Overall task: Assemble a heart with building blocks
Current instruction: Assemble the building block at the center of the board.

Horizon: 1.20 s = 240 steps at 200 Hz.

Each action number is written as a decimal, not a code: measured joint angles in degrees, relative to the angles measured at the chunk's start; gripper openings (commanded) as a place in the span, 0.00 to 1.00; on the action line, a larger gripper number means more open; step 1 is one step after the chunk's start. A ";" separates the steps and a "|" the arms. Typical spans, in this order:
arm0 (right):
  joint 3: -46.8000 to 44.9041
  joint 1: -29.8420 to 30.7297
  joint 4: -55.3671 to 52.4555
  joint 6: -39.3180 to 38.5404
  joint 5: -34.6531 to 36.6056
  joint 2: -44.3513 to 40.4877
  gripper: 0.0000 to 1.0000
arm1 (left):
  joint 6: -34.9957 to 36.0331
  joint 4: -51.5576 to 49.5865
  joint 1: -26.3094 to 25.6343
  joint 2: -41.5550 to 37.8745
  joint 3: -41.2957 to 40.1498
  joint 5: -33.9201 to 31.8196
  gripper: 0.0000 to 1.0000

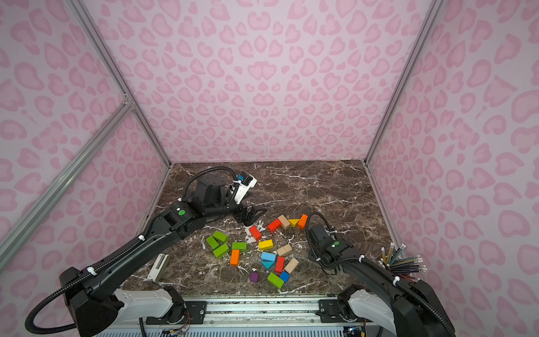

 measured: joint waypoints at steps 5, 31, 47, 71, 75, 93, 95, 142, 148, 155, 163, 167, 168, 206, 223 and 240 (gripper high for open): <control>0.00 -0.02 0.15 0.00 0.24 0.04 0.41 | 0.00 0.00 0.00 0.00 0.00 0.00 0.97; -0.35 -0.83 1.40 -0.22 0.81 0.11 0.41 | 0.00 0.00 0.04 0.04 -0.02 0.02 0.98; -0.42 -1.92 2.75 -1.55 1.09 0.48 0.41 | 0.00 0.00 0.04 0.24 -0.02 0.04 0.98; -0.24 -4.07 4.11 -3.50 1.16 1.81 0.41 | 0.00 0.00 0.04 0.35 -0.04 0.07 0.98; -0.22 -4.37 4.37 -3.87 1.18 1.99 0.41 | 0.00 0.00 0.04 0.37 -0.04 0.07 0.98; -0.04 -5.68 5.25 -5.81 1.18 2.73 0.41 | 0.00 0.00 0.04 0.57 -0.09 0.07 0.98; 0.09 -5.84 5.18 -6.08 1.09 2.82 0.40 | 0.00 0.00 0.04 0.57 -0.11 0.07 0.98; 0.87 -9.53 8.48 -11.82 -0.87 4.94 0.40 | 0.02 0.00 0.04 0.94 -0.11 0.04 0.98; 1.25 -10.01 8.76 -12.46 -1.14 5.40 0.40 | 0.02 0.00 0.00 1.01 -0.11 0.04 0.98; 1.68 -10.49 9.20 -13.31 -1.38 6.01 0.40 | 0.02 0.00 0.00 1.09 -0.11 0.04 0.98; 2.43 -10.97 9.66 -14.27 -1.70 6.75 0.41 | 0.02 0.00 0.00 1.20 -0.11 0.04 0.97; 2.82 -11.23 9.92 -14.71 -1.86 7.32 0.41 | 0.02 0.02 0.00 1.27 -0.11 0.04 0.97; 2.86 -11.28 9.94 -14.78 -1.86 7.41 0.41 | 0.02 0.02 0.00 1.29 -0.11 0.04 0.98; 5.57 -12.28 11.54 -18.56 -2.80 11.93 0.43 | 0.02 0.00 0.00 1.75 -0.13 0.04 0.98; 6.40 -12.35 12.74 -19.69 -3.17 13.27 0.43 | 0.02 0.00 0.00 1.90 -0.13 0.04 0.98; 7.17 -12.63 13.51 -20.63 -3.41 14.67 0.44 | 0.02 0.00 0.00 2.01 -0.17 0.02 0.98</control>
